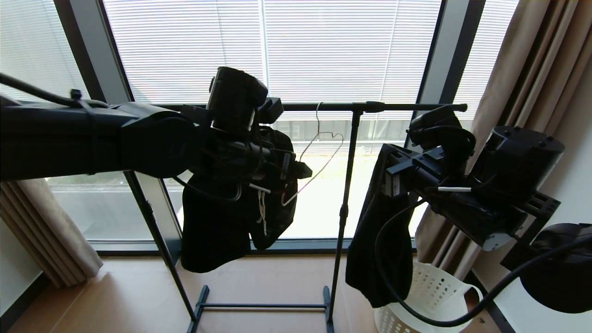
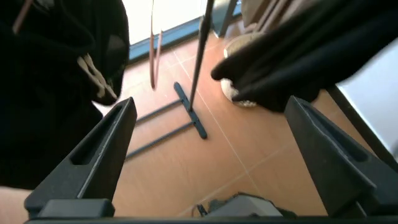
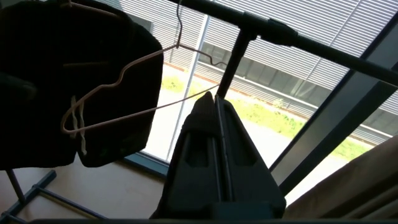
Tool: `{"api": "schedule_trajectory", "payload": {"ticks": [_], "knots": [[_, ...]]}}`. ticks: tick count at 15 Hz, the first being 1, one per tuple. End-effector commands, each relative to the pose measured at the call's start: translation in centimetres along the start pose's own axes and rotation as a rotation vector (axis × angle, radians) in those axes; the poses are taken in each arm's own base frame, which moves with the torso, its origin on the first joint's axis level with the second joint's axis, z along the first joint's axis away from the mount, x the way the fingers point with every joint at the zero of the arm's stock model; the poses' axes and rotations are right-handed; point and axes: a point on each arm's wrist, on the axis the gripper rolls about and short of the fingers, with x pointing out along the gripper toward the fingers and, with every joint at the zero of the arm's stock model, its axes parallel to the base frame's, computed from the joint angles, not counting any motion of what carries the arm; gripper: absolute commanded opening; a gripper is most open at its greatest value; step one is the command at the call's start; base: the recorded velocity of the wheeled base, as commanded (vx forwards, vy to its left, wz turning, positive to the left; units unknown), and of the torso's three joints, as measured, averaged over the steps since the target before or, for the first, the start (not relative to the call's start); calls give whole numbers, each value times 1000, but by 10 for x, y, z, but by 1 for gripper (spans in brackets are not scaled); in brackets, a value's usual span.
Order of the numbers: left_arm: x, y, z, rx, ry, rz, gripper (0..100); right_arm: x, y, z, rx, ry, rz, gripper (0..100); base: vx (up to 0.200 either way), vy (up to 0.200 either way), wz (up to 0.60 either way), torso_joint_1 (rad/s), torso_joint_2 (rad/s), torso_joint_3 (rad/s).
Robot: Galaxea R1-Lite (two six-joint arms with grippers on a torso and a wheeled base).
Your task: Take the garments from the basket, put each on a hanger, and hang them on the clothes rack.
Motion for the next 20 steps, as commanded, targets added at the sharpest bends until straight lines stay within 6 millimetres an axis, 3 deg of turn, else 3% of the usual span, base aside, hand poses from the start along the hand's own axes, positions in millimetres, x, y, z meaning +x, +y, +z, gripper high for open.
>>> {"api": "schedule_trajectory", "payload": {"ticks": [1,2,3,6,10,13,16,19,20], "knots": [[71,19,1,28,11,38,100,-19,0,14,-1,-42,19,0,0,0,0,0,0,0],[89,21,6,43,-17,41,100,-24,2,14,-23,-44,31,0,0,0,0,0,0,0],[112,24,-4,62,8,44,100,-24,3,14,-28,-46,34,0,0,0,0,0,0,0],[162,32,-50,79,144,55,100,-24,3,14,-28,-46,34,0,0,0,0,0,0,0],[187,40,-79,71,219,69,100,-24,4,12,-32,-39,36,0,0,0,0,0,0,0],[174,40,-66,71,205,70,100,-23,4,10,-37,-32,37,0,0,0,0,0,0,0],[130,40,-32,68,174,35,100,-23,5,9,-39,-28,38,0,0,0,0,0,0,0],[88,46,7,115,20,-6,100,-24,5,8,-40,-25,41,0,0,0,0,0,0,0],[85,48,3,130,18,-9,100,-24,5,9,-39,-27,40,0,0,0,0,0,0,0]]}}
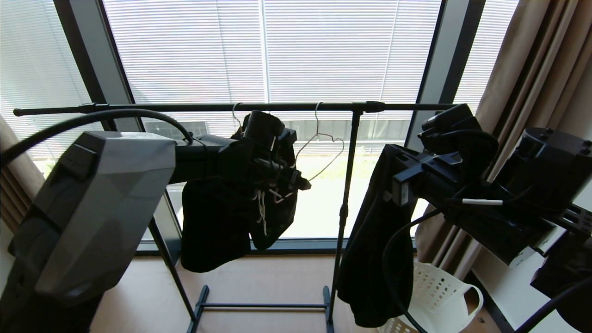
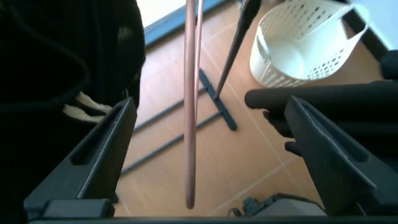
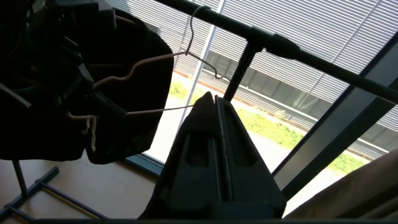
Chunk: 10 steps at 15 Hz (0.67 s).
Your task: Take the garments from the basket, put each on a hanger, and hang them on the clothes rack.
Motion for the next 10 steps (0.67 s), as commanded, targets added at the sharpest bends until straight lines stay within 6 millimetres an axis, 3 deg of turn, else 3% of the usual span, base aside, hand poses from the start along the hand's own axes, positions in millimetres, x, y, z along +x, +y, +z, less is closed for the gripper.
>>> {"api": "schedule_trajectory", "payload": {"ticks": [1,5,8,10], "knots": [[-30,6,4,51,-69,6,100,0,0,-1,-1,2,1,0,0,0,0,0,0,0],[-20,7,-12,94,-159,29,100,1,1,-1,-2,5,2,0,0,0,0,0,0,0],[-21,5,-14,126,-209,36,100,1,1,-1,-2,5,2,0,0,0,0,0,0,0],[-20,4,-15,126,-203,34,100,0,3,-2,-3,7,10,0,200,0,0,-2,5,2]]}}
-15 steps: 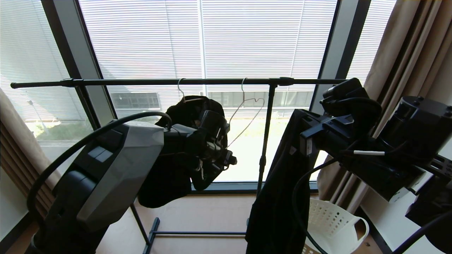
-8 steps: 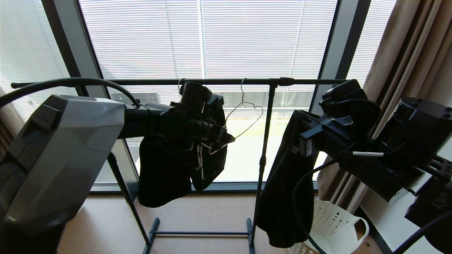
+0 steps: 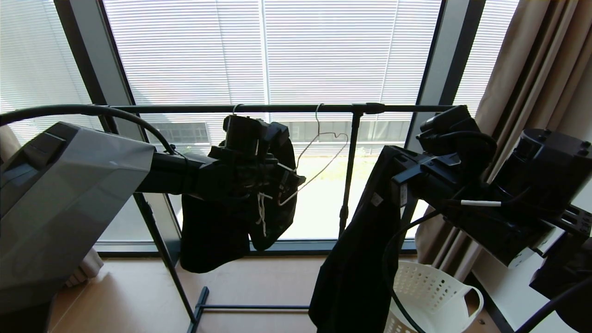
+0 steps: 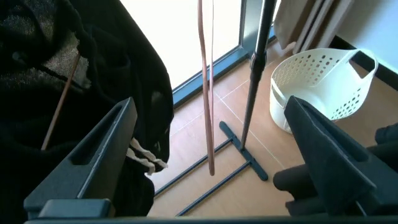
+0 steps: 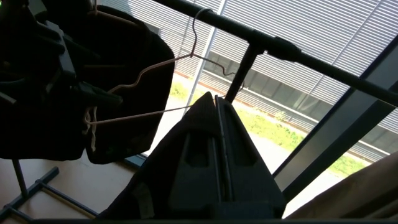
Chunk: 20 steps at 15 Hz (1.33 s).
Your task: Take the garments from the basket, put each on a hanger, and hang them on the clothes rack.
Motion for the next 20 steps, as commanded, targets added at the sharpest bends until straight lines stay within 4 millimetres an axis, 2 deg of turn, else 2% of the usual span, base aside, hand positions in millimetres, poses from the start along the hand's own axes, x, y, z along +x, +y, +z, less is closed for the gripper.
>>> {"api": "schedule_trajectory", "payload": {"ticks": [1,5,10,15,19,20], "knots": [[-3,0,1,2,-4,1,100,0,2,-1,-1,2,8,0,200,0,0,-22,-2,7],[-7,0,6,37,-8,29,100,0,3,0,-3,2,9,0,50,0,0,-1,1,2],[-6,-14,10,49,-16,7,100,0,3,0,-3,2,9,0,0,0,0,0,0,0],[7,-19,-3,51,18,-6,100,-1,3,0,-2,0,9,0,0,0,0,0,0,0],[10,-24,-1,56,10,-14,100,-1,3,0,-2,0,9,0,0,0,0,0,0,0],[10,-25,-1,58,10,-15,0,-1,3,0,-2,0,9,0,0,0,0,0,0,0]]}}
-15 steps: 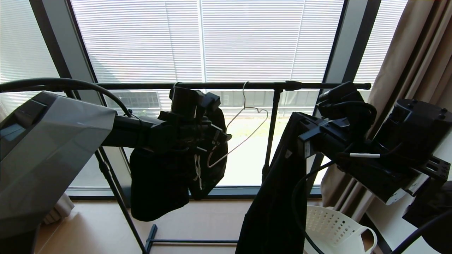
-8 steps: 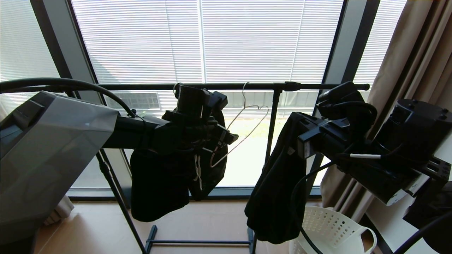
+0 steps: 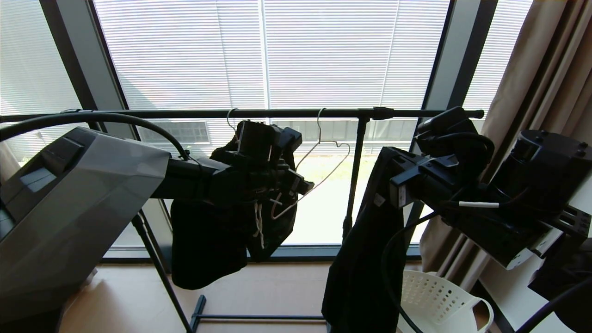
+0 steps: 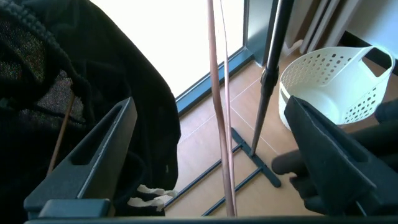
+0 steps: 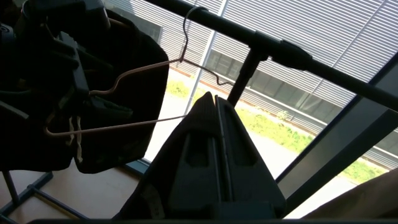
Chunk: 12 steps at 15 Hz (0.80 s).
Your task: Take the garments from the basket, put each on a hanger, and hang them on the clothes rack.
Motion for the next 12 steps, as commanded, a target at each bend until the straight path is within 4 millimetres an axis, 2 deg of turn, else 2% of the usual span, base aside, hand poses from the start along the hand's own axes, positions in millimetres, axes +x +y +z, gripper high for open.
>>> {"api": "schedule_trajectory", "payload": {"ticks": [1,12], "knots": [[3,-2,-2,1,5,-4,0,0,0,0,1,-1,0,0,0,0,0,0,0,0],[-9,7,17,-2,-57,28,0,-1,-1,1,2,-4,-2,0,0,0,0,0,0,0]]}}
